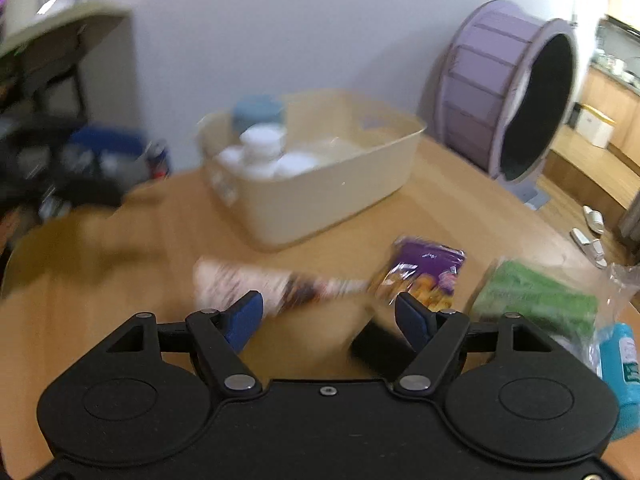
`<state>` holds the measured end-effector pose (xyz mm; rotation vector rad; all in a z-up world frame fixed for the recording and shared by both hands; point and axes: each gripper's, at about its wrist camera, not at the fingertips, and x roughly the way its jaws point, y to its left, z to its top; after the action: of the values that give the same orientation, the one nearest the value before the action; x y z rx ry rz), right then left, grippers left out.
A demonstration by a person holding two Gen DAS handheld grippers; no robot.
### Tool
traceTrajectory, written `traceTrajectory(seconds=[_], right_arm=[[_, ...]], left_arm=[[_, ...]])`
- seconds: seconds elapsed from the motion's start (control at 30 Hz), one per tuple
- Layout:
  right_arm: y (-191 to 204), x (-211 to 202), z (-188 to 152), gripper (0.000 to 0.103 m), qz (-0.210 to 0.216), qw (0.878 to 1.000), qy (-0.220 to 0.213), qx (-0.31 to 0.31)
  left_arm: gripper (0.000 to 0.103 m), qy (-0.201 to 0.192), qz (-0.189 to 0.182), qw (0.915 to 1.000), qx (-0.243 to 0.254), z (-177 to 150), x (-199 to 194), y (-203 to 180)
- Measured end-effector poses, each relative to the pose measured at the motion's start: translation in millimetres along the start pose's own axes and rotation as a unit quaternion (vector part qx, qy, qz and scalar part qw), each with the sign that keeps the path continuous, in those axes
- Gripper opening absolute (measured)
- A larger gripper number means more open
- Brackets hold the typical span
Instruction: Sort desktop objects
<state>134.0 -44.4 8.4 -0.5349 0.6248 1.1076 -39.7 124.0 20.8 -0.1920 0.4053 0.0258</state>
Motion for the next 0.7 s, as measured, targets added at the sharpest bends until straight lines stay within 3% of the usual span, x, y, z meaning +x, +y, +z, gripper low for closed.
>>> traceTrajectory(seconds=[0.13, 0.23, 0.47, 0.7], right_arm=[[17.9, -17.7, -7.3, 0.075, 0.000, 0.999, -0.010, -0.038], [27.9, -24.1, -7.2, 0.086, 0.005, 0.997, -0.030, -0.068], [34.2, 7.7, 1.0, 0.086, 0.020, 0.989, -0.021, -0.148], [32.8, 30.7, 3.7, 0.087, 0.061, 0.975, -0.021, -0.211]], left_arm=[[0.076, -0.004, 0.001, 1.0000, -0.006, 1.3, -1.1, 2.6], [0.076, -0.004, 0.000, 0.9999, -0.016, 2.1, -1.8, 6.1], [0.076, -0.002, 0.008, 0.9997, -0.021, 2.1, -0.4, 11.7], [0.076, 0.001, 0.005, 0.9998, -0.021, 2.6, 2.8, 12.6]])
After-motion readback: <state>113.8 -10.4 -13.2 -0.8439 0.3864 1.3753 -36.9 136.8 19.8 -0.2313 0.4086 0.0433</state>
